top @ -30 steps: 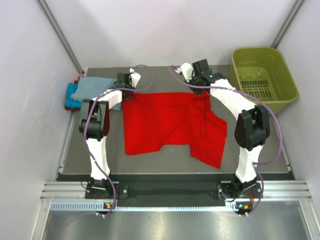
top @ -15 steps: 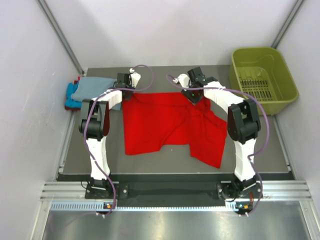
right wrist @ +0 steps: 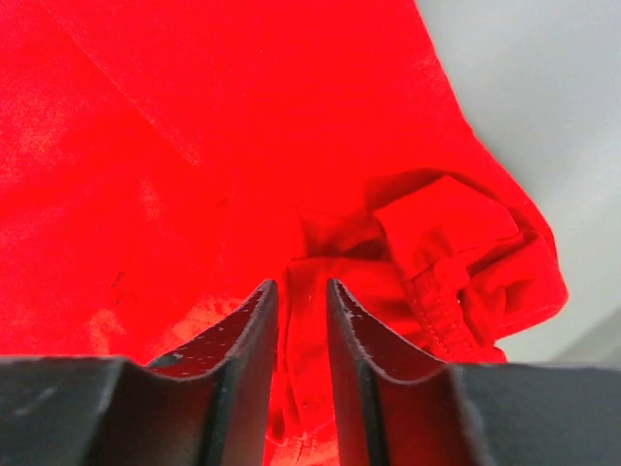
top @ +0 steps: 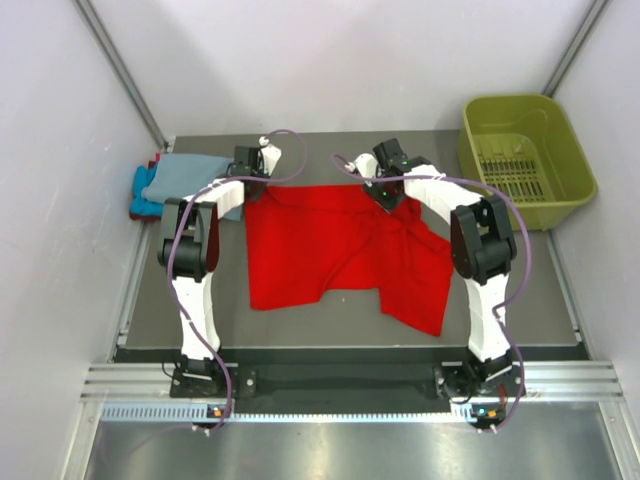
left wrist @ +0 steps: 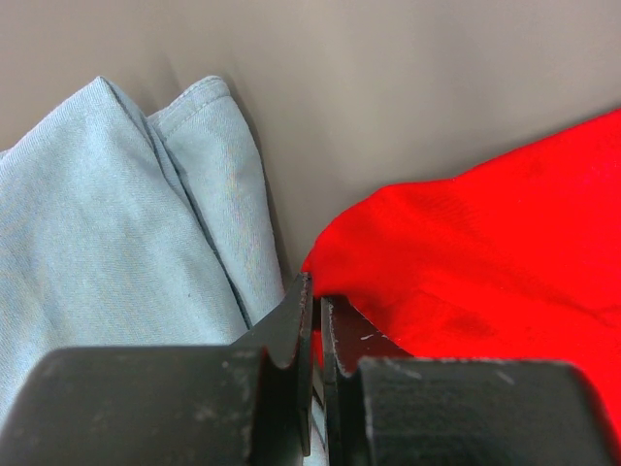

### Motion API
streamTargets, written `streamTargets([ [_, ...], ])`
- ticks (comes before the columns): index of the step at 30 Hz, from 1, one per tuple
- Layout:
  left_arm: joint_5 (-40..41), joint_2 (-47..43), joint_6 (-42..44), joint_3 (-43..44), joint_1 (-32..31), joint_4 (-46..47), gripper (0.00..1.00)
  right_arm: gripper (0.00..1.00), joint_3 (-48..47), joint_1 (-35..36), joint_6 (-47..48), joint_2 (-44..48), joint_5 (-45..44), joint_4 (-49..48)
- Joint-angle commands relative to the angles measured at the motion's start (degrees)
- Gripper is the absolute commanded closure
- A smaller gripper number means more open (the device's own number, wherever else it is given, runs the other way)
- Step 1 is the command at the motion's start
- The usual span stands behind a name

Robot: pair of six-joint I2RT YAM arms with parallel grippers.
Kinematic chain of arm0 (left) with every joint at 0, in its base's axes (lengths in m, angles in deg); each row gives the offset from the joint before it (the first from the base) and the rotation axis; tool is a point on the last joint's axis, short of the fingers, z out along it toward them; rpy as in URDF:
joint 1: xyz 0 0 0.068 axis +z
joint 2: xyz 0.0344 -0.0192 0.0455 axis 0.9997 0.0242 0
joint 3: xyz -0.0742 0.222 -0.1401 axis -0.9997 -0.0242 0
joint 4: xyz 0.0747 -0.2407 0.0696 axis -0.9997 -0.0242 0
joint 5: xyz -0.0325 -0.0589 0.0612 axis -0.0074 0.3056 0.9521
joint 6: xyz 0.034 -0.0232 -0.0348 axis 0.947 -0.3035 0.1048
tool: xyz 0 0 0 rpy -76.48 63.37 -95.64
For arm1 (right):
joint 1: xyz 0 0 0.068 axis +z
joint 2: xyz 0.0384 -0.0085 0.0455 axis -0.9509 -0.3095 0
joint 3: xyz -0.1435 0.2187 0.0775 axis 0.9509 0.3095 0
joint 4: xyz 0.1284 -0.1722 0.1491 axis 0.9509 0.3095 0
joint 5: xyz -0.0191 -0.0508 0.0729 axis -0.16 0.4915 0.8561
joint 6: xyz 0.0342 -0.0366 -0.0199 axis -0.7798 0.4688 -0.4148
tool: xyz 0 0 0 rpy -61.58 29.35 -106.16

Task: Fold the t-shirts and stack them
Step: Flatten the tshirt out

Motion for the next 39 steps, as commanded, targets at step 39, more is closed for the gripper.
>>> streamTargets([
  [39, 0.6, -3.1, 0.0, -0.6, 0.3, 1.1, 1.00, 0.73, -2.8, 0.0, 0.1, -3.0, -2.8, -2.3],
])
